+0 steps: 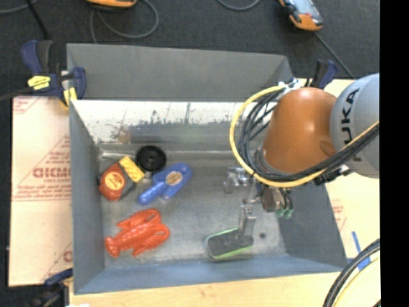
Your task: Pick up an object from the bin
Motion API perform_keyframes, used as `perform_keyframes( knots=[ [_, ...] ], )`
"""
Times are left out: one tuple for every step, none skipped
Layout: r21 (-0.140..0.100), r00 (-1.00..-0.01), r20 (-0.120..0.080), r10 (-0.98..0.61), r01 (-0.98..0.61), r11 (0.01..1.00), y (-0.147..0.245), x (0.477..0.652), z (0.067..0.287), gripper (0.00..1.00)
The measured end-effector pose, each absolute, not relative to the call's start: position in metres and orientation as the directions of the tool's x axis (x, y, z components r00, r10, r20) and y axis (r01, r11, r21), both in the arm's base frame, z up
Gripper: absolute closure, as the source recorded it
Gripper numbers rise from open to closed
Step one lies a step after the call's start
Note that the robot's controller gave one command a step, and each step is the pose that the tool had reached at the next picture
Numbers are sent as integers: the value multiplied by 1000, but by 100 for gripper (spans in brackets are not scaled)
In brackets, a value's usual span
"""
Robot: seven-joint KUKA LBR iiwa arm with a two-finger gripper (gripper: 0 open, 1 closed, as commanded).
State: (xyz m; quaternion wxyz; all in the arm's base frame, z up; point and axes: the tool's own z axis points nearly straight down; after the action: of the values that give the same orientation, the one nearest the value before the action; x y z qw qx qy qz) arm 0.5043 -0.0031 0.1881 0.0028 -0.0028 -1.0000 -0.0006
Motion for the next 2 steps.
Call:
perform_keyframes(
  knots=[
    [1,-1000,-3,6,6,1000,-3,506,193,0],
    [-2,-991,-5,-134,-134,991,-12,492,140,0]
  ],
)
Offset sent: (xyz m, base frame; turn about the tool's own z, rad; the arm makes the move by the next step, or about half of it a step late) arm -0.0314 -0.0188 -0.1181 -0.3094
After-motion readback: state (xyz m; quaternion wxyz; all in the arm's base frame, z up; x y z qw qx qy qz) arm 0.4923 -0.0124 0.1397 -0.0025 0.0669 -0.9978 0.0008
